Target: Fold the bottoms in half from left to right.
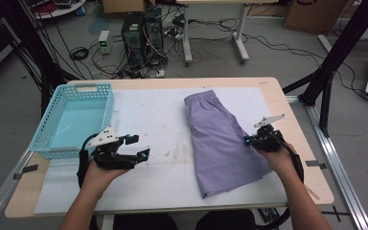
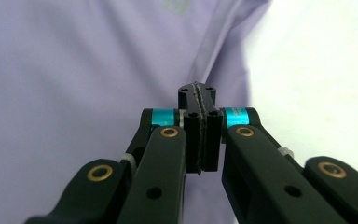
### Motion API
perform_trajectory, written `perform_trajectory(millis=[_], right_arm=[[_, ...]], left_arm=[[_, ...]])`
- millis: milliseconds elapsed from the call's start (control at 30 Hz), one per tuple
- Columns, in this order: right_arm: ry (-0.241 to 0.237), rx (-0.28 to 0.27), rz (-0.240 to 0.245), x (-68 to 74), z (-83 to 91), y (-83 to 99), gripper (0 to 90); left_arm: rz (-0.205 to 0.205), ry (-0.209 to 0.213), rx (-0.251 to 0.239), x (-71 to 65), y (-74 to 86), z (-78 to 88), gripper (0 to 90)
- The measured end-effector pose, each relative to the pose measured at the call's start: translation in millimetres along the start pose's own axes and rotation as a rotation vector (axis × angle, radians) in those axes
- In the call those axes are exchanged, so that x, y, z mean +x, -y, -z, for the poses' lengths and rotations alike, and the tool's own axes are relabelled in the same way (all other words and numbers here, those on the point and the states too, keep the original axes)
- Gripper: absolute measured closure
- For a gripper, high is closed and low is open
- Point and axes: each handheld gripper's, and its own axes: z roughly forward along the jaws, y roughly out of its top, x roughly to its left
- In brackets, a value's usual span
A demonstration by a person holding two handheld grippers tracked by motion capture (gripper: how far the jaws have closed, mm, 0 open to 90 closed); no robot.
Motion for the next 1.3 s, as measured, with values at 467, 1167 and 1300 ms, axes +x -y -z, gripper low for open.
perform_trajectory(millis=[467, 1167, 1300], right_arm=[[0.085, 0.076, -0.042, -20.6, -8.1, 10.7, 74.3], [-0.108, -0.091, 0.141, 71.5, -13.9, -28.0, 45.9], [-0.123, -0.087, 0.179, 94.5, -19.2, -30.9, 40.7]], left_arm=[[-0.023, 0.009, 0.021, -4.9, 1.9, -6.6, 27.5], [-0.02, -0.013, -0.006, -0.6, 0.1, 0.5, 27.5], [-0.017, -0.018, -0.009, 0.1, 0.0, 2.2, 27.5]])
